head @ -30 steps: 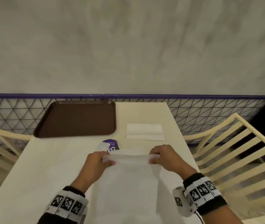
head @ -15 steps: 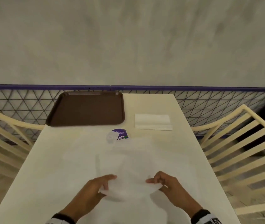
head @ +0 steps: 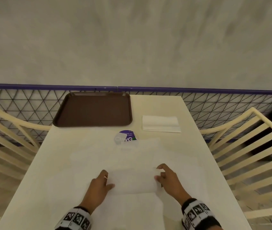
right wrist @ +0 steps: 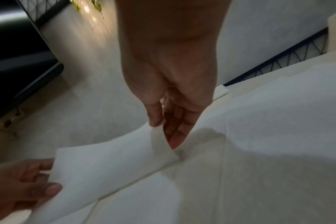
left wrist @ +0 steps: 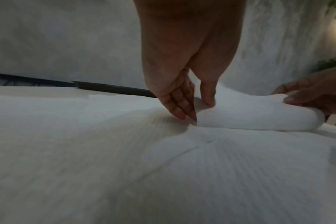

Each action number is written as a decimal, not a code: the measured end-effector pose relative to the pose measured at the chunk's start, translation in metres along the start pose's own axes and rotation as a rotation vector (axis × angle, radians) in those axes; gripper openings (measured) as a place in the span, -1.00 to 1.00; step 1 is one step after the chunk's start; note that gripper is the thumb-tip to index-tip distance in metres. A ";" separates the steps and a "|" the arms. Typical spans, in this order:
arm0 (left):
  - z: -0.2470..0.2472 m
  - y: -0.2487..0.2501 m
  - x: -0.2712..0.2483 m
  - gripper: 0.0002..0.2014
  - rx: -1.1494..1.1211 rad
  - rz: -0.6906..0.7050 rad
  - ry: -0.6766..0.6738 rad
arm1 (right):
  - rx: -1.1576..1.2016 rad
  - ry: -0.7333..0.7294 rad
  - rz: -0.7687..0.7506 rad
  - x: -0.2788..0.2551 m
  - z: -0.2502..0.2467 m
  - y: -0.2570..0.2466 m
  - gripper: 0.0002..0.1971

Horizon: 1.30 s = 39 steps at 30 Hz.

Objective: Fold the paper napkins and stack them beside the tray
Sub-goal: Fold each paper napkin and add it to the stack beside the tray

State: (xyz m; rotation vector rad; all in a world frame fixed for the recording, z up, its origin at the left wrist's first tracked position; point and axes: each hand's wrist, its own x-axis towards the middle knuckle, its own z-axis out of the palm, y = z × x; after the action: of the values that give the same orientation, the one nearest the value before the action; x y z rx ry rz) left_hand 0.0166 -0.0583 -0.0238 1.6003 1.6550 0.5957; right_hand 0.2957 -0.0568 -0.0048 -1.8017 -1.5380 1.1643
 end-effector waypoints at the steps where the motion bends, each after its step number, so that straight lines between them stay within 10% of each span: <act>1: 0.002 0.000 0.005 -0.64 0.046 -0.027 0.001 | -0.009 0.020 0.011 0.007 0.003 0.000 -0.83; 7: 0.009 0.009 0.005 -0.55 0.384 0.024 0.118 | -0.074 0.115 0.047 0.030 0.014 0.003 -0.82; 12: 0.049 0.009 -0.011 -0.47 0.651 0.537 0.049 | -0.086 0.136 0.054 0.036 0.018 0.003 -0.84; 15: 0.069 -0.007 -0.016 -0.20 0.795 0.494 -0.202 | -0.092 0.127 0.062 0.038 0.019 0.004 -0.84; 19: 0.080 -0.022 -0.021 -0.09 0.820 0.500 -0.207 | -0.108 0.123 0.051 0.034 0.014 -0.001 -0.80; 23: 0.082 -0.026 -0.015 -0.10 0.811 0.514 -0.181 | -0.501 0.226 -0.328 0.009 0.024 -0.002 -0.61; 25: 0.082 -0.026 -0.012 -0.11 0.792 0.512 -0.157 | -0.595 0.022 -0.514 -0.005 0.041 -0.001 -0.43; 29: 0.081 -0.033 -0.010 -0.28 0.792 0.506 -0.135 | -0.734 -0.543 -0.414 -0.020 0.058 0.005 -0.13; 35: 0.053 -0.070 -0.016 -0.31 0.883 0.505 -0.029 | -0.986 -0.433 -0.195 -0.022 0.015 0.049 -0.36; 39: 0.040 -0.059 -0.014 -0.38 0.818 0.536 0.058 | -0.745 -0.444 -0.109 -0.025 0.009 0.055 -0.38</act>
State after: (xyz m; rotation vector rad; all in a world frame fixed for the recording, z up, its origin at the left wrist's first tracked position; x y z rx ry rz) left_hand 0.0095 -0.0854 -0.0910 2.6837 1.5991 0.2032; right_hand 0.3179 -0.0954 -0.0468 -1.9211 -2.5543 1.0581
